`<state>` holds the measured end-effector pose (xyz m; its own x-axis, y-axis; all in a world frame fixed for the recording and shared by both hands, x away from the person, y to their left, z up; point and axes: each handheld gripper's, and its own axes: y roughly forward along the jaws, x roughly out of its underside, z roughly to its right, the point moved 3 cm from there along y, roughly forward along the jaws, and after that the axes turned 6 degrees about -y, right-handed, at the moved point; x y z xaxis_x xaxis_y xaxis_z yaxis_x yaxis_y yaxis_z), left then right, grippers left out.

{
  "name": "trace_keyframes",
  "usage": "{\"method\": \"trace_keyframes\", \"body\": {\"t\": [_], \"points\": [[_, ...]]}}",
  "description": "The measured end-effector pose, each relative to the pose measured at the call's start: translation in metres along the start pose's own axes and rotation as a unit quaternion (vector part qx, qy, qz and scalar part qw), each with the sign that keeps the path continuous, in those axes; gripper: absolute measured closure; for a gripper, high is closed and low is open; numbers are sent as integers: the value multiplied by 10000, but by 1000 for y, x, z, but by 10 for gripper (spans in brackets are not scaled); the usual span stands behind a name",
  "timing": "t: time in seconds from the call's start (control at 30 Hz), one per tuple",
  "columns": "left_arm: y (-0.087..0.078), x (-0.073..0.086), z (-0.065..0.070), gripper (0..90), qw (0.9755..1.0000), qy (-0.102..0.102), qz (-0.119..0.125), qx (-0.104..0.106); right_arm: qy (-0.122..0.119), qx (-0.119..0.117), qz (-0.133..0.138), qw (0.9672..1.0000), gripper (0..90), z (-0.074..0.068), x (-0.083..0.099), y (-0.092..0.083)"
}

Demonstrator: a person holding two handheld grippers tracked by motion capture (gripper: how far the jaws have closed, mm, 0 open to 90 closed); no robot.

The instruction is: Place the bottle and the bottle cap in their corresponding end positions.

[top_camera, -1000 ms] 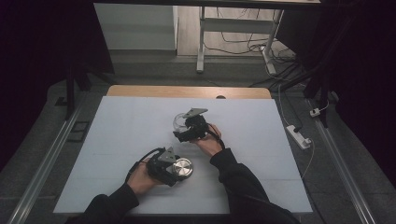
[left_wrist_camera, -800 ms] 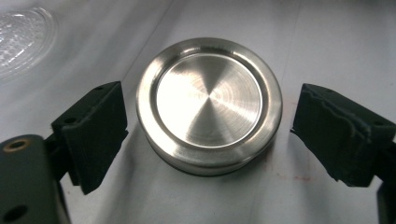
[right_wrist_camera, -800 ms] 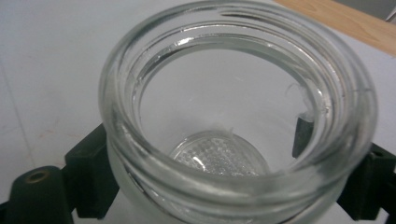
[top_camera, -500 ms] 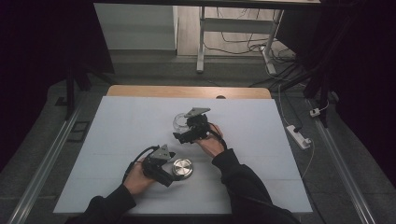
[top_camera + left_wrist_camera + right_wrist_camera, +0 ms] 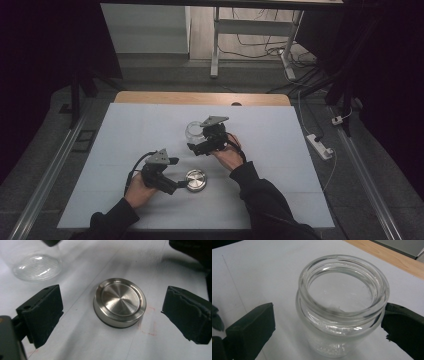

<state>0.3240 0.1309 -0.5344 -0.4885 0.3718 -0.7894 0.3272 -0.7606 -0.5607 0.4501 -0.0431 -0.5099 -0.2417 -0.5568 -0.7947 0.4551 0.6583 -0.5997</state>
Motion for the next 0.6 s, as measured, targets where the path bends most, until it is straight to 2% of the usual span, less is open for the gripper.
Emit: {"method": "trace_keyframes", "body": {"t": [0.17,0.3,0.4,0.47,0.6], "points": [[-8,1,-1,36,9999,-121,96,33,64,-62,35,10000,0,-2,0,-7],[-12,1,5,29,9999,-103,66,70,60,-32,-10,10000,0,-4,4,-13],[-15,0,10,25,10000,0,22,-16,60,27,26,10000,0,-5,6,-18],[-17,1,11,22,10000,-30,25,-5,62,38,71,9999,0,-5,6,-21],[-21,4,9,21,9999,-100,-19,-126,41,-19,98,9999,0,-7,7,-28]]}}
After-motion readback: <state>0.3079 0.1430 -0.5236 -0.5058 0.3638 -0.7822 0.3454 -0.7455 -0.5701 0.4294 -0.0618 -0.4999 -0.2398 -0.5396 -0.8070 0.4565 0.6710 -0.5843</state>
